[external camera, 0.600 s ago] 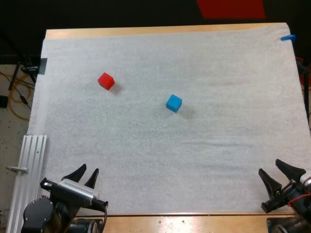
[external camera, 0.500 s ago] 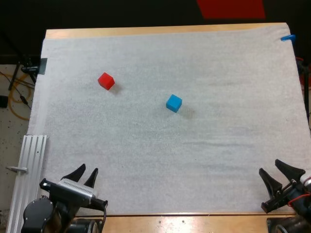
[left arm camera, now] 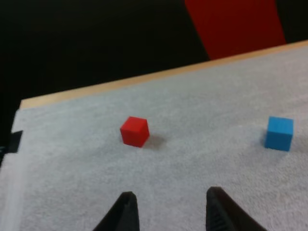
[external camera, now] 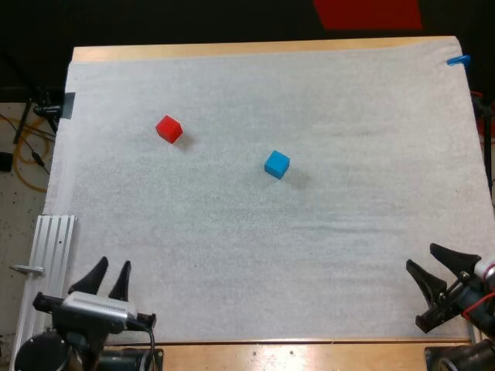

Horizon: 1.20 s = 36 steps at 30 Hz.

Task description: Stack red cube on blue cube

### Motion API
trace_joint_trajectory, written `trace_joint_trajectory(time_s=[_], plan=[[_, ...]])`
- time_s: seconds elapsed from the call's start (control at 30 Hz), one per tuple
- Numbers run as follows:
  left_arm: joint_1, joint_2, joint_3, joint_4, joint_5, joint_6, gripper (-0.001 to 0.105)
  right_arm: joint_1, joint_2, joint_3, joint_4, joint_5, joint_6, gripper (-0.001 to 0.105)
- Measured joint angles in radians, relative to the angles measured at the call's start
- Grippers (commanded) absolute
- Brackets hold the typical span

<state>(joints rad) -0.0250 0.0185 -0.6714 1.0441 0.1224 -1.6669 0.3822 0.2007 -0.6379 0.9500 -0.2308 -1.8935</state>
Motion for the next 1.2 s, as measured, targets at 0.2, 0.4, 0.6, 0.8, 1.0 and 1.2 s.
trace_joint_trajectory(time_s=[0.2,0.4,0.6,0.8,1.0,1.2], plan=[[0.000,0.172,-0.114,0.000,-0.104,0.031,0.034,0.000,0.174,-0.113,-0.006,-0.137,-0.057,0.045],[0.000,0.328,-0.189,-0.005,-0.137,0.035,0.034,0.000,0.325,-0.235,-0.006,-0.223,-0.129,0.045],[0.000,0.477,-0.190,-0.075,-0.177,0.036,0.034,0.026,0.423,-0.297,-0.053,-0.233,-0.179,0.045],[0.029,0.664,-0.204,-0.172,-0.187,0.041,0.025,0.064,0.485,-0.299,-0.097,-0.233,-0.185,0.045],[0.095,0.892,-0.309,-0.186,-0.194,0.187,0.000,0.085,0.534,-0.299,-0.097,-0.230,-0.185,0.045],[0.069,1.110,-0.455,-0.186,-0.205,0.349,0.000,0.085,0.543,-0.299,-0.129,-0.230,-0.185,0.045]])
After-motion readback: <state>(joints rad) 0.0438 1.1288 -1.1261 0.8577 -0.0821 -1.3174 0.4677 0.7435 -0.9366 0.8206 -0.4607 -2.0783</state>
